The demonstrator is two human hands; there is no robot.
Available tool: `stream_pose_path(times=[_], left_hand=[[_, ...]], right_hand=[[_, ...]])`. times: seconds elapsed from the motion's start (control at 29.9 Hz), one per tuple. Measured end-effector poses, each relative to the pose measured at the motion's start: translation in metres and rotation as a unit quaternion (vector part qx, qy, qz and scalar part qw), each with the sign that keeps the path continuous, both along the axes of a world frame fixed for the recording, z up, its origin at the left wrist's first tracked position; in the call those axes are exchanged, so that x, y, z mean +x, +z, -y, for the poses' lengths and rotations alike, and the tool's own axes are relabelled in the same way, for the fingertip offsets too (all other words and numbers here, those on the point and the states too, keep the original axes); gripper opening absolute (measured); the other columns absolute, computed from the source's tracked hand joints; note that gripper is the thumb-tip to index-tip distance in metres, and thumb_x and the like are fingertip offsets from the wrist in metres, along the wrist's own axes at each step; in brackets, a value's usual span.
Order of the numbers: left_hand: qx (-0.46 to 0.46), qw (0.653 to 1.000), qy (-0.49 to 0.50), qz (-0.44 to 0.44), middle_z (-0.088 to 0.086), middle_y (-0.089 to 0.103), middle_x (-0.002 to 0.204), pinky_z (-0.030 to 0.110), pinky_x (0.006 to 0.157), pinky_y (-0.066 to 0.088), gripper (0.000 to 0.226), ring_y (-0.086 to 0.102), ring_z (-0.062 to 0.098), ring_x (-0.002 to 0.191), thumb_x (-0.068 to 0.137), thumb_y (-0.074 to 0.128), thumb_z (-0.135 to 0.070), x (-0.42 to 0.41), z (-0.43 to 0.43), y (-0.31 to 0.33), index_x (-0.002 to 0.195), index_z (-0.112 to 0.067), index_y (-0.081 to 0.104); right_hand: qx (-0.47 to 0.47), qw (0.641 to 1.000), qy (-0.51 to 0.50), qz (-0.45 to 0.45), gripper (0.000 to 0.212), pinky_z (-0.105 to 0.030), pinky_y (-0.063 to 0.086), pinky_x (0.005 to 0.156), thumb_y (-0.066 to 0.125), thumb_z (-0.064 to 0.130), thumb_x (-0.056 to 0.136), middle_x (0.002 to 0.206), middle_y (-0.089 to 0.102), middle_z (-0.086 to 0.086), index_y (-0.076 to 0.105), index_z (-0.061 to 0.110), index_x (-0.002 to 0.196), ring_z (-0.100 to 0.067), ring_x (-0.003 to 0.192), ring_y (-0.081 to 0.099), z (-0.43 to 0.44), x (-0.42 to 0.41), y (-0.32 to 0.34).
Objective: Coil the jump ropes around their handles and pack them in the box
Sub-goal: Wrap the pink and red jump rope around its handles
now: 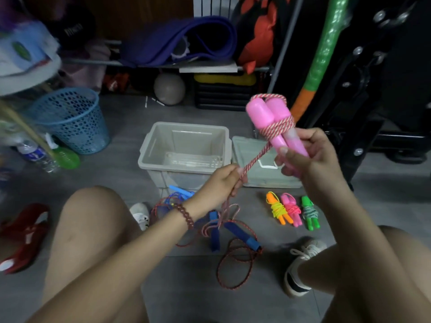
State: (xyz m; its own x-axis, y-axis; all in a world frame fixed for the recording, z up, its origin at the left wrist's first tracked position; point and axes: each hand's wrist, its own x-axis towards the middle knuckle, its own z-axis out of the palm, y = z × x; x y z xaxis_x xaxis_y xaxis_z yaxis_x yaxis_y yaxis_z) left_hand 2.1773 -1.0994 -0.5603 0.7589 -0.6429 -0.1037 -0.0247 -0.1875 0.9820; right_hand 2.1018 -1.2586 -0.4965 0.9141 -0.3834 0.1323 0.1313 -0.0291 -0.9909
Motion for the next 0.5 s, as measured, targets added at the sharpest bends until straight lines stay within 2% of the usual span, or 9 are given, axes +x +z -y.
stream_pose_path(times=[0.13, 0.23, 0.3, 0.37, 0.43, 0.5], left_hand=[[0.046, 0.994, 0.015, 0.096, -0.006, 0.042, 0.059, 0.024, 0.063, 0.034, 0.04, 0.04, 0.005, 0.055, 0.102, 0.031, -0.019, -0.003, -0.004, 0.002, 0.064, -0.019, 0.043], [0.026, 0.994, 0.049, 0.095, -0.007, 0.041, 0.058, 0.016, 0.056, 0.033, 0.04, 0.038, -0.001, 0.05, 0.101, 0.033, -0.017, 0.001, -0.011, 0.008, 0.063, -0.018, 0.045], [-0.011, 0.996, 0.086, 0.028, -0.011, 0.037, 0.05, 0.012, 0.043, 0.028, 0.038, 0.032, -0.001, 0.04, 0.101, 0.034, -0.018, 0.003, -0.014, 0.014, 0.065, -0.015, 0.046], [-0.029, 0.996, 0.088, 0.008, -0.01, 0.035, 0.048, 0.012, 0.037, 0.023, 0.029, 0.027, -0.001, 0.036, 0.099, 0.04, -0.021, 0.004, -0.016, 0.018, 0.073, -0.016, 0.049], [-0.002, 0.996, 0.04, 0.081, -0.005, 0.038, 0.054, 0.018, 0.042, 0.024, 0.012, 0.03, 0.003, 0.042, 0.092, 0.057, -0.025, 0.003, -0.018, 0.019, 0.083, -0.018, 0.052], [0.031, 0.987, 0.0, 0.159, -0.006, 0.041, 0.06, 0.022, 0.049, 0.026, 0.012, 0.033, 0.002, 0.049, 0.089, 0.061, -0.026, 0.0, -0.02, 0.017, 0.085, -0.016, 0.055]], right_hand=[[-0.095, 0.993, -0.064, -0.026, 0.038, -0.021, 0.042, 0.042, 0.066, -0.004, 0.082, 0.097, 0.061, -0.02, 0.041, 0.022, 0.097, -0.008, 0.052, 0.059, 0.004, 0.007, -0.001], [-0.15, 0.985, -0.071, -0.043, 0.041, -0.018, 0.043, 0.046, 0.067, 0.001, 0.083, 0.092, 0.061, -0.016, 0.042, 0.022, 0.108, -0.006, 0.052, 0.058, 0.003, 0.009, -0.001], [-0.205, 0.975, -0.073, -0.047, 0.041, -0.027, 0.049, 0.055, 0.068, 0.008, 0.084, 0.091, 0.061, -0.013, 0.044, 0.023, 0.114, -0.01, 0.059, 0.062, 0.0, 0.011, -0.003], [-0.24, 0.966, -0.09, -0.033, 0.041, -0.04, 0.053, 0.065, 0.07, 0.012, 0.083, 0.09, 0.06, -0.009, 0.045, 0.026, 0.114, -0.021, 0.07, 0.064, -0.003, 0.013, -0.005], [-0.245, 0.964, -0.1, -0.018, 0.041, -0.047, 0.053, 0.072, 0.07, 0.012, 0.082, 0.089, 0.059, -0.003, 0.046, 0.026, 0.111, -0.025, 0.078, 0.064, -0.005, 0.013, -0.006], [-0.239, 0.965, -0.106, -0.01, 0.037, -0.049, 0.053, 0.075, 0.071, 0.01, 0.082, 0.091, 0.059, 0.006, 0.047, 0.023, 0.108, -0.023, 0.085, 0.063, -0.007, 0.013, -0.005]])
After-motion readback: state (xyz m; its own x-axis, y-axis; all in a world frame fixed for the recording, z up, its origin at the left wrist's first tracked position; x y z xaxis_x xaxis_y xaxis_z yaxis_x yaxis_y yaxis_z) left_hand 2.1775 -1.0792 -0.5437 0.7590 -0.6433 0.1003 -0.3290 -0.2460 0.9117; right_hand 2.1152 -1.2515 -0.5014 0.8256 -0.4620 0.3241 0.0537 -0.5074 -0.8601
